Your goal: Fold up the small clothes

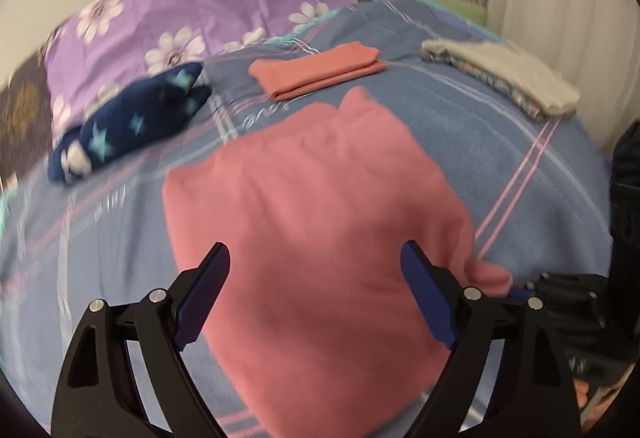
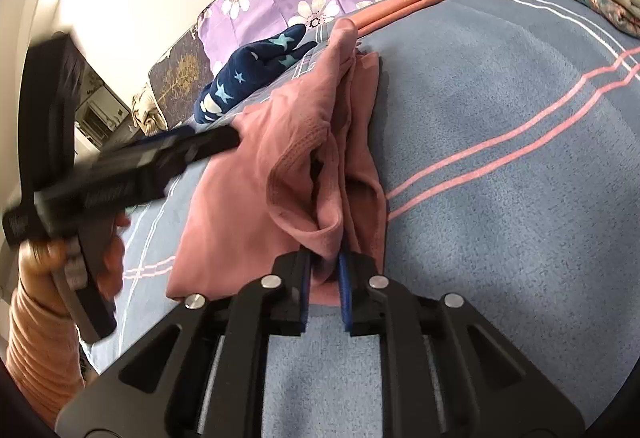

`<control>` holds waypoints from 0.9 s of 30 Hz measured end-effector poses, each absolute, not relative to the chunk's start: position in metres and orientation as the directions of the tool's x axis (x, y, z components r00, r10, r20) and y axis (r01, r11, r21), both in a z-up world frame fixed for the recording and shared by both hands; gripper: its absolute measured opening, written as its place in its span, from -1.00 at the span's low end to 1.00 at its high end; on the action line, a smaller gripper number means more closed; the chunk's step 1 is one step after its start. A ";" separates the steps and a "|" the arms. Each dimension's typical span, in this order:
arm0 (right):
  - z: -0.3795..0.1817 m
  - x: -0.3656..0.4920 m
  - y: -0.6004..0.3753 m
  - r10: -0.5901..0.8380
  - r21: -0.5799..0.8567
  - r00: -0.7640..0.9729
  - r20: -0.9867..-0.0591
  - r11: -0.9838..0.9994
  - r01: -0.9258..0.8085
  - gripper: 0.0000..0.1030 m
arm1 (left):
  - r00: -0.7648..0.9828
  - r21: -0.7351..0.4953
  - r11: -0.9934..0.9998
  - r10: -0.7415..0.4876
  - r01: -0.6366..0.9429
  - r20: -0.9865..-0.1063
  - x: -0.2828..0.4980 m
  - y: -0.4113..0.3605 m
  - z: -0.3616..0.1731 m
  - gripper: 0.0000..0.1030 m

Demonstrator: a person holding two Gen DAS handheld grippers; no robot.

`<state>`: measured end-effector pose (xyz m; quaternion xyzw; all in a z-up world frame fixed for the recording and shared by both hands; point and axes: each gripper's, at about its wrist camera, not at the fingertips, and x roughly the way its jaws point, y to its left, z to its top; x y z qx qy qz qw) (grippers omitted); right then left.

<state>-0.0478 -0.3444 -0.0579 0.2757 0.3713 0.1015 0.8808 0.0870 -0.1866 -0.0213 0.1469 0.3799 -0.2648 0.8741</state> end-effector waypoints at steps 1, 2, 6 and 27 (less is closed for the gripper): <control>-0.057 -0.046 -0.344 0.384 0.560 0.705 -0.596 0.828 0.022 -0.57 | 0.571 0.004 0.835 -0.373 0.551 -0.731 0.086 -0.172 -0.022 0.69; -0.054 -0.047 -0.343 0.386 0.559 0.707 -0.593 0.829 0.017 -0.49 | 0.569 -0.035 0.846 -0.388 0.532 -0.725 0.086 -0.161 -0.022 0.70; -0.047 -0.042 -0.342 0.367 0.532 0.715 -0.595 0.847 0.008 -0.19 | 0.610 -0.118 0.886 -0.400 0.449 -0.683 0.081 -0.124 -0.020 0.73; -0.047 -0.033 -0.341 0.309 0.506 0.700 -0.644 0.858 0.087 -0.80 | 0.663 -0.257 0.952 -0.299 0.163 -0.687 0.043 -0.069 -0.033 0.97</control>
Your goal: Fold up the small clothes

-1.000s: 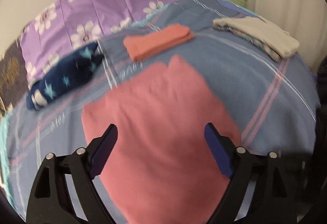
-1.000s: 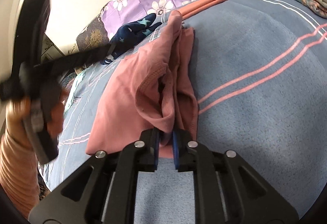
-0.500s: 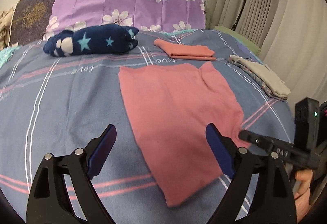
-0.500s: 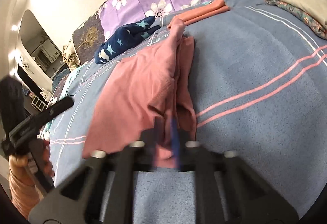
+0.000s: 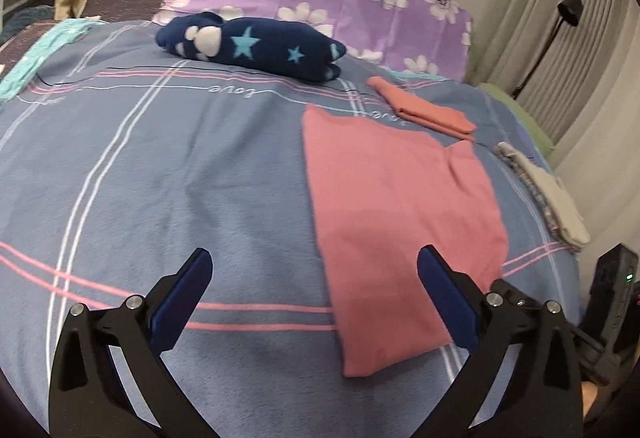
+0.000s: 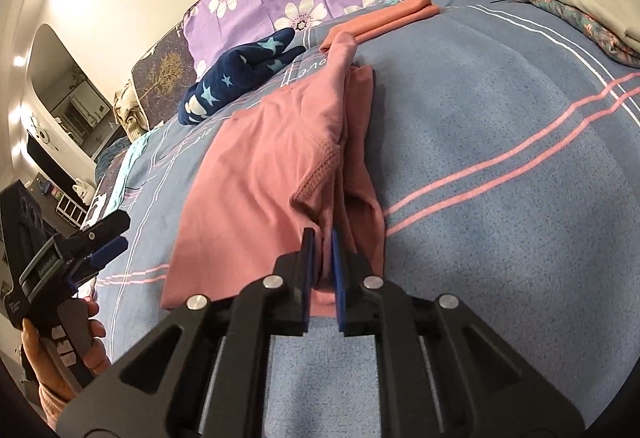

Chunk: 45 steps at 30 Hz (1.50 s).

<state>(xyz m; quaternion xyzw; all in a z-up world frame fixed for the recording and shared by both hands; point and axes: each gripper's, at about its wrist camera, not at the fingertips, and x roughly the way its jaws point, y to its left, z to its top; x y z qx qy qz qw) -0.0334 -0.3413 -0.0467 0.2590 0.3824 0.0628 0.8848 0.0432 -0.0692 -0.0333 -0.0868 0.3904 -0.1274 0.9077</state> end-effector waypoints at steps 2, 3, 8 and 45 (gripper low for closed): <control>-0.047 -0.033 -0.341 0.307 0.503 0.699 -0.646 0.860 0.088 -0.80 | 0.657 -0.235 0.957 -0.289 0.171 -0.697 0.041 -0.073 -0.038 0.97; -0.047 -0.033 -0.341 0.305 0.502 0.699 -0.647 0.861 0.089 -0.80 | 0.651 -0.233 0.953 -0.304 0.196 -0.696 0.039 -0.076 -0.040 0.97; -0.046 -0.036 -0.344 0.298 0.501 0.702 -0.646 0.860 0.096 -0.80 | 0.624 -0.164 0.921 -0.363 0.354 -0.692 0.022 -0.093 -0.047 0.70; -0.042 -0.057 -0.373 0.275 0.508 0.715 -0.642 0.852 0.129 -0.64 | 0.569 0.019 0.873 -0.302 0.487 -0.765 -0.003 -0.104 -0.078 -0.48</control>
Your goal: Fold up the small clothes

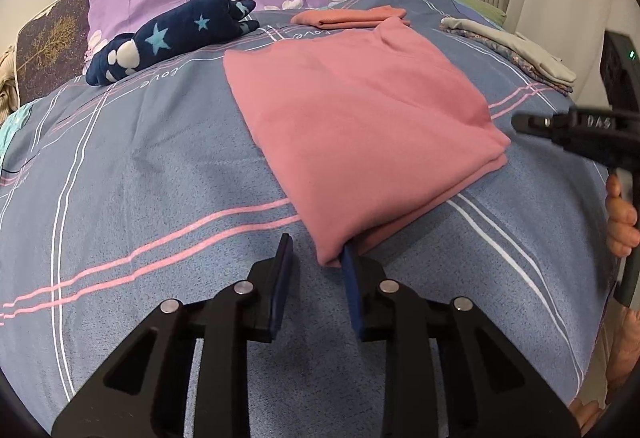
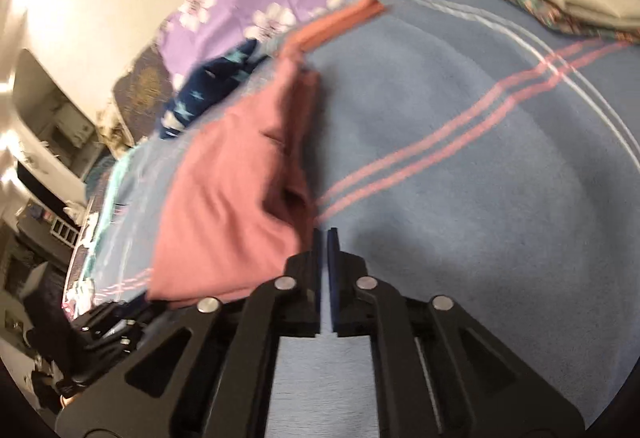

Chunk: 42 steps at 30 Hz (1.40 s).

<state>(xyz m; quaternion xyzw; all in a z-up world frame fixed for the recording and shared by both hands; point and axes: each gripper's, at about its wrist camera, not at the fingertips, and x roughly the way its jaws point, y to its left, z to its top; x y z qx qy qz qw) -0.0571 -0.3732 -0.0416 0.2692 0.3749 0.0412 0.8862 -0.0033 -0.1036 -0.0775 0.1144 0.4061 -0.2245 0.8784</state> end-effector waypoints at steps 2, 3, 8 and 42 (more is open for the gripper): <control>-0.038 -0.051 -0.362 0.288 0.477 0.705 -0.648 0.875 0.081 -0.21 | 0.567 0.009 0.875 -0.306 0.484 -0.765 -0.003 -0.102 -0.078 -0.47; -0.041 -0.043 -0.351 0.299 0.449 0.685 -0.664 0.892 0.047 -0.18 | 0.567 0.002 0.878 -0.308 0.480 -0.764 -0.002 -0.100 -0.078 -0.46; -0.043 -0.035 -0.344 0.306 0.467 0.676 -0.670 0.882 0.064 -0.96 | 0.572 -0.037 0.894 -0.317 0.447 -0.756 -0.002 -0.089 -0.075 -0.47; -0.010 0.042 -0.350 0.193 0.295 0.687 -0.701 0.955 0.033 -0.17 | 0.579 -0.070 0.845 -0.421 0.530 -0.698 0.036 -0.110 -0.048 0.34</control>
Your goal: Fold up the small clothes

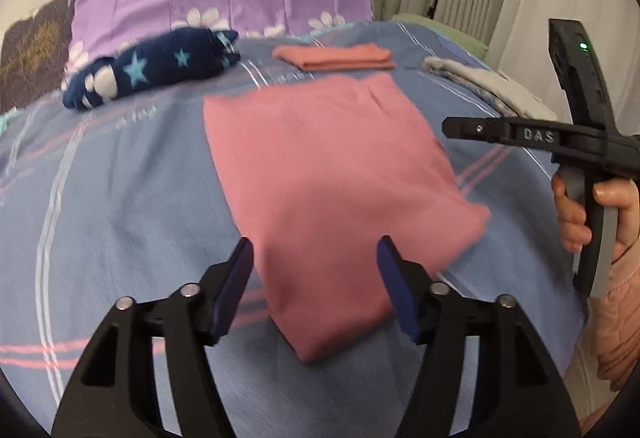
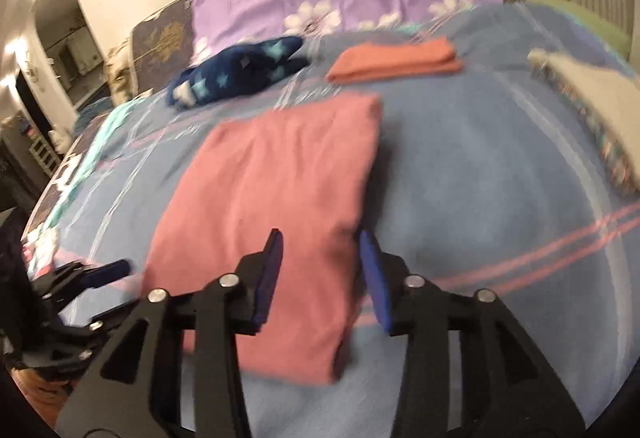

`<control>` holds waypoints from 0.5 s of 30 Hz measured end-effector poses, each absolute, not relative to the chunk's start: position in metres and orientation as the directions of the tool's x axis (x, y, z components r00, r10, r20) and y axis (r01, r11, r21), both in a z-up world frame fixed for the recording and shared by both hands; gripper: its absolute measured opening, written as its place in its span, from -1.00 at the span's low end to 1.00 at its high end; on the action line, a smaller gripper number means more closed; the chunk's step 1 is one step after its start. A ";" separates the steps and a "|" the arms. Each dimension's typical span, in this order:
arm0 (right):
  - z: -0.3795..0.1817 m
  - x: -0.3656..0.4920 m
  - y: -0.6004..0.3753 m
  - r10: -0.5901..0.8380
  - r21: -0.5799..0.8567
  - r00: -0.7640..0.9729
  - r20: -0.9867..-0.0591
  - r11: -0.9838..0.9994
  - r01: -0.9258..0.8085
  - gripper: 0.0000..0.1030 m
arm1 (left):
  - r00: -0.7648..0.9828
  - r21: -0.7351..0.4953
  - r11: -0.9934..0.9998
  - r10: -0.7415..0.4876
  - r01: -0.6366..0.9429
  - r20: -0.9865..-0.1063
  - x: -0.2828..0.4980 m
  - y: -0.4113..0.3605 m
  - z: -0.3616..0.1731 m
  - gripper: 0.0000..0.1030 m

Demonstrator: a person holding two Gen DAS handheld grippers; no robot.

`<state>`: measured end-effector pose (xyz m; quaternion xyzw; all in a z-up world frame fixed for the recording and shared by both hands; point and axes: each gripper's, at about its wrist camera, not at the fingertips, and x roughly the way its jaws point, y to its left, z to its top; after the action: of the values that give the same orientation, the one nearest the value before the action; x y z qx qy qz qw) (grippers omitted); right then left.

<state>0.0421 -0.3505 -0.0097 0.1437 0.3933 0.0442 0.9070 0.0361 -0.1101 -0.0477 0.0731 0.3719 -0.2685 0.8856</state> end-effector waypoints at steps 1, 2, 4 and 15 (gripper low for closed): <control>-0.011 0.052 -0.357 0.210 0.322 0.680 -0.703 0.946 0.041 -0.14 | 0.589 -0.064 0.852 -0.411 0.520 -0.696 0.041 -0.109 -0.046 0.35; -0.014 0.059 -0.362 0.226 0.345 0.672 -0.705 0.938 0.047 -0.08 | 0.591 -0.070 0.858 -0.406 0.508 -0.697 0.047 -0.108 -0.046 0.35; -0.021 0.080 -0.372 0.228 0.367 0.657 -0.718 0.927 0.079 -0.07 | 0.578 -0.091 0.862 -0.409 0.499 -0.706 0.055 -0.107 -0.048 0.36; -0.036 0.164 -0.377 0.233 0.363 0.632 -0.739 0.928 0.083 -0.03 | 0.538 -0.202 0.861 -0.457 0.466 -0.708 0.141 -0.099 -0.046 0.59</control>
<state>0.1644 -0.3766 -0.0359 0.1849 0.4270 0.0422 0.8842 0.1414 -0.0989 -0.0461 0.0054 0.4023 -0.2633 0.8768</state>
